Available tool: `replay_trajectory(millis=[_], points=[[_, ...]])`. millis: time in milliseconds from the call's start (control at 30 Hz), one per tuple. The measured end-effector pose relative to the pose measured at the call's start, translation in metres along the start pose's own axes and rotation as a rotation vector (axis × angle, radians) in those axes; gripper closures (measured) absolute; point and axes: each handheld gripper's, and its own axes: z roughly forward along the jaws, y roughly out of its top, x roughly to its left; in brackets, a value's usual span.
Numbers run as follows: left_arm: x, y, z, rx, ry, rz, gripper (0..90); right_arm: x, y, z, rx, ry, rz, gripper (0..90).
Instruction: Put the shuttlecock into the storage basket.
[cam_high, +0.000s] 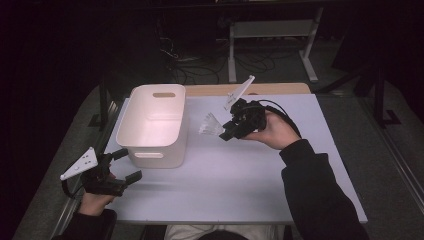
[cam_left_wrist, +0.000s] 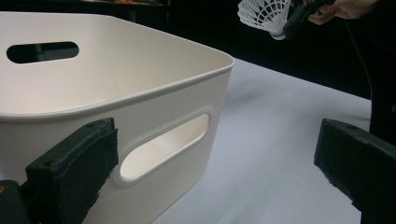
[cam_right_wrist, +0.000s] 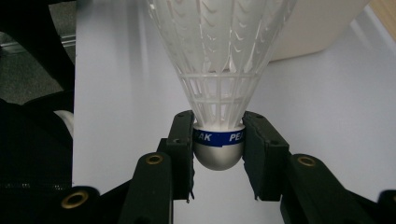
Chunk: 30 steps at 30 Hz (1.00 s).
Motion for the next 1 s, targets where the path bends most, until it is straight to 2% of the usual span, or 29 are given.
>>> replay_trajectory(millis=[1000], points=[[0.0,0.0,0.0,-0.006,-0.003,-0.004,0.0,-0.002,0.035,0.009,-0.034,0.015,-0.038,64.4]])
